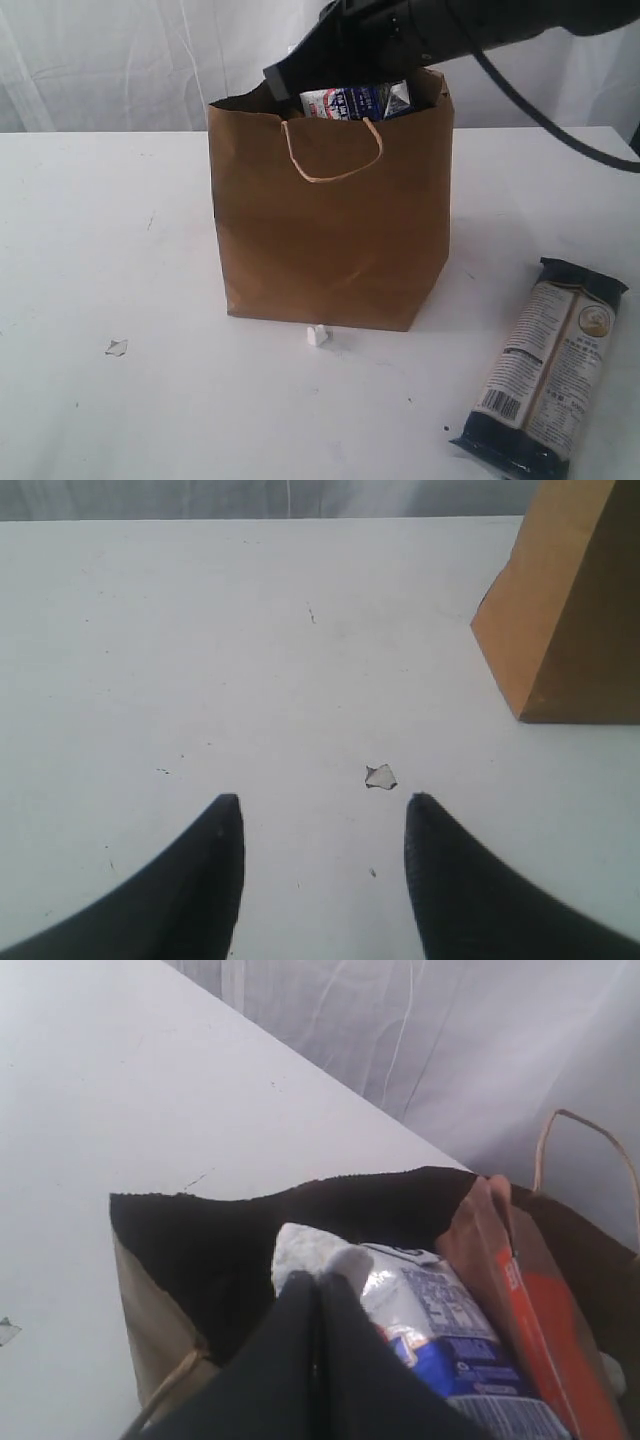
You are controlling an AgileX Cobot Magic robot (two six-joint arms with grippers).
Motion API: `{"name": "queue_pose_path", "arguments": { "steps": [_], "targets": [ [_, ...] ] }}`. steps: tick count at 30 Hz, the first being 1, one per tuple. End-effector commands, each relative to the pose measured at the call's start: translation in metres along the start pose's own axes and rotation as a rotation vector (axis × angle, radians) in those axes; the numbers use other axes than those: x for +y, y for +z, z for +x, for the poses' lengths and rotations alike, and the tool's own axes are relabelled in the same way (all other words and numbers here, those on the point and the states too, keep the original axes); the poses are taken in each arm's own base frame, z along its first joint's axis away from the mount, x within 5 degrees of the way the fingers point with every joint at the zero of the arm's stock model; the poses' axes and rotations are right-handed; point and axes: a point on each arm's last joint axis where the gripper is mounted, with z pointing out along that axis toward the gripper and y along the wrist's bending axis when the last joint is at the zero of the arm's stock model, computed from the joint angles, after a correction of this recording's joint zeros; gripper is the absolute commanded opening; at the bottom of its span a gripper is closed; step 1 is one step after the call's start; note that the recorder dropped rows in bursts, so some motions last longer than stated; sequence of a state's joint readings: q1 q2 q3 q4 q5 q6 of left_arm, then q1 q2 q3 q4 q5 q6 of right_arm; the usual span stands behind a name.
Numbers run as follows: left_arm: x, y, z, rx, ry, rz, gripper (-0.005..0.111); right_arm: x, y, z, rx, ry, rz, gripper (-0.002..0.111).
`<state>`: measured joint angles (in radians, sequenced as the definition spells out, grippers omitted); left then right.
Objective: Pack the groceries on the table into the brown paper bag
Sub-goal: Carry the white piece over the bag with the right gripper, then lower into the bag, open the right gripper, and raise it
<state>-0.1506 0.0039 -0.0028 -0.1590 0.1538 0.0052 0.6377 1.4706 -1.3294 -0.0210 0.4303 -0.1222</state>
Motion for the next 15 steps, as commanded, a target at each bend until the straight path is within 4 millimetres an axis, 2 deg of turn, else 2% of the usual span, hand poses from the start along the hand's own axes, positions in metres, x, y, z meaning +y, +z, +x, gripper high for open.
{"name": "queue_pose_path", "arguments": {
  "steps": [1, 15],
  "targets": [
    [0.0, 0.0, 0.001, 0.003, -0.004, 0.0, 0.053, 0.0, 0.01, -0.005, -0.01, -0.035, 0.001, 0.0],
    [0.0, 0.0, 0.001, 0.003, -0.004, 0.0, 0.053, 0.001, 0.043, 0.002, 0.046, -0.062, -0.009, 0.0]
  ]
}}
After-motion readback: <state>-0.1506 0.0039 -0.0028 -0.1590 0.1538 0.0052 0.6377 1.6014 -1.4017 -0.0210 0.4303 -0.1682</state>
